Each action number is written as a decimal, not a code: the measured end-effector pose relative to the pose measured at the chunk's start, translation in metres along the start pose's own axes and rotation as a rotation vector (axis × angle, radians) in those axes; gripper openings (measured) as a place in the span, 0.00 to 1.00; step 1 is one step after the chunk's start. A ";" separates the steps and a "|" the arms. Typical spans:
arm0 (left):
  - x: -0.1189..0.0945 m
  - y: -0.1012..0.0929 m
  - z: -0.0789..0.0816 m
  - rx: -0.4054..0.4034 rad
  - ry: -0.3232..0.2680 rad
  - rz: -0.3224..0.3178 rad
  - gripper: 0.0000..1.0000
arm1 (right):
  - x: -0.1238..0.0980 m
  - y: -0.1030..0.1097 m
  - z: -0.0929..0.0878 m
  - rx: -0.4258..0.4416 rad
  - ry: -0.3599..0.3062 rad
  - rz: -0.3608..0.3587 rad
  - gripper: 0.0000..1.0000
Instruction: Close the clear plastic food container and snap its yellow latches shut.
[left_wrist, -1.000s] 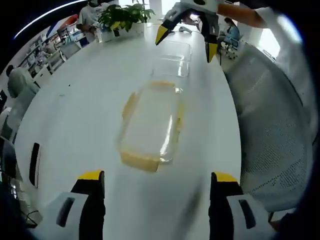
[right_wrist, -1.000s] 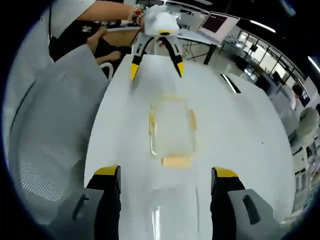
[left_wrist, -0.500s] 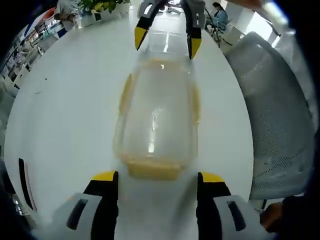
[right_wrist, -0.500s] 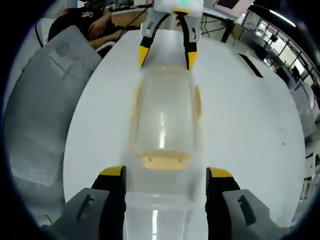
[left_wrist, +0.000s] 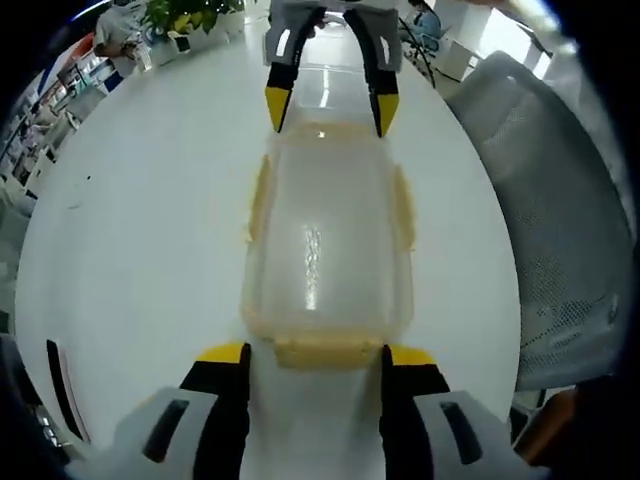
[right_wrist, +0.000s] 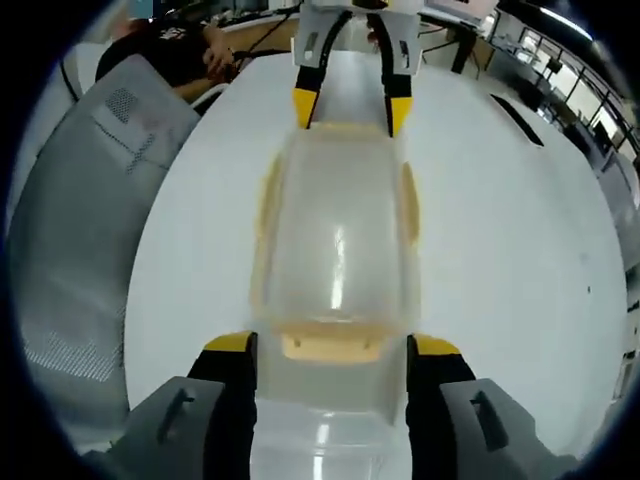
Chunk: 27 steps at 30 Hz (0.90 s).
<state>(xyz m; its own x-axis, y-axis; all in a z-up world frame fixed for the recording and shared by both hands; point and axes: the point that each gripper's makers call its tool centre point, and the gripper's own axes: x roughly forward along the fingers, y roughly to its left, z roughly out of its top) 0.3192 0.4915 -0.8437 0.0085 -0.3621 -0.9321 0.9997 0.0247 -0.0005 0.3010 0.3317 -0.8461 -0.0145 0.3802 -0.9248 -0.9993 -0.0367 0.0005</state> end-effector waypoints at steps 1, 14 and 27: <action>0.000 -0.001 0.001 0.008 -0.001 -0.001 0.48 | 0.001 0.000 -0.001 -0.006 0.008 0.001 0.54; 0.000 -0.004 0.001 0.042 0.009 0.012 0.46 | 0.002 -0.006 0.000 -0.001 0.083 -0.003 0.42; -0.002 -0.003 -0.001 0.043 -0.018 0.002 0.43 | 0.003 -0.006 0.000 0.015 0.162 -0.009 0.37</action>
<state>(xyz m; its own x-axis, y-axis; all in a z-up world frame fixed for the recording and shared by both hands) 0.3164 0.4933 -0.8427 0.0102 -0.3788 -0.9254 0.9998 -0.0145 0.0169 0.3065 0.3335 -0.8492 -0.0009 0.2263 -0.9741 -0.9998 -0.0195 -0.0036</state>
